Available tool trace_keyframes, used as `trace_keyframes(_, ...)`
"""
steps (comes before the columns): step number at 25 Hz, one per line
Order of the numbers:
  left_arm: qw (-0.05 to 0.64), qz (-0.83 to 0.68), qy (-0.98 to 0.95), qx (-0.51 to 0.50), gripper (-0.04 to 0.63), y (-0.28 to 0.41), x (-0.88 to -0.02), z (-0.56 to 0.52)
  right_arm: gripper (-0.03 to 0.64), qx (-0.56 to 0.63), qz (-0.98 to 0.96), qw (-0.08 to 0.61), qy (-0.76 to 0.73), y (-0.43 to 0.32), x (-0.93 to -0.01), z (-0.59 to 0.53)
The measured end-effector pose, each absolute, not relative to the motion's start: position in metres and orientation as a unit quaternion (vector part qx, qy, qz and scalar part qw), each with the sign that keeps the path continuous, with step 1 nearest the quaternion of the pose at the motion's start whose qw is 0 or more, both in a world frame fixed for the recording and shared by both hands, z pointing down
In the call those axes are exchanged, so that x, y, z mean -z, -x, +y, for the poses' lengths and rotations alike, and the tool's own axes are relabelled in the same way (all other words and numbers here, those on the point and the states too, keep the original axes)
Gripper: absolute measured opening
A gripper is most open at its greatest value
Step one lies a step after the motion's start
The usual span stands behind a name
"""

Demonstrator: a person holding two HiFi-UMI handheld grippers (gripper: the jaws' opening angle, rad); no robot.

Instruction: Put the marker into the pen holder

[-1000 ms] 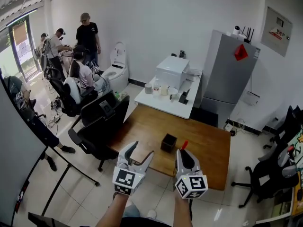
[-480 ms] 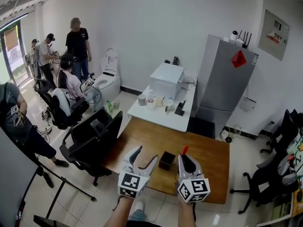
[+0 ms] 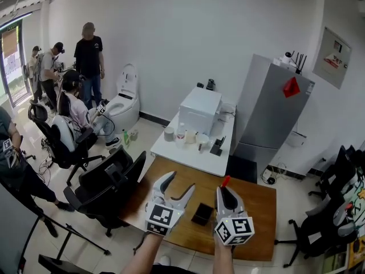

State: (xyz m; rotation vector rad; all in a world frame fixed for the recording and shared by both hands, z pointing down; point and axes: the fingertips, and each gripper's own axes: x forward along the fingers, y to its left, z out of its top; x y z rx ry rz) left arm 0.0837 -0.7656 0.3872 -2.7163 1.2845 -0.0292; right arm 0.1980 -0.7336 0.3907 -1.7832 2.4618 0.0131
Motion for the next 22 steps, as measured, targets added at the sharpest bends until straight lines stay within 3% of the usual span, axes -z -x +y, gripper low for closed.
trace_keyframes(22, 0.020, 0.418, 0.907, 0.042, 0.284, -0.124, -0.436, -0.829, 0.035, 0.040, 0.810, 0.020, 0.585, -0.241, -0.429, -0.797)
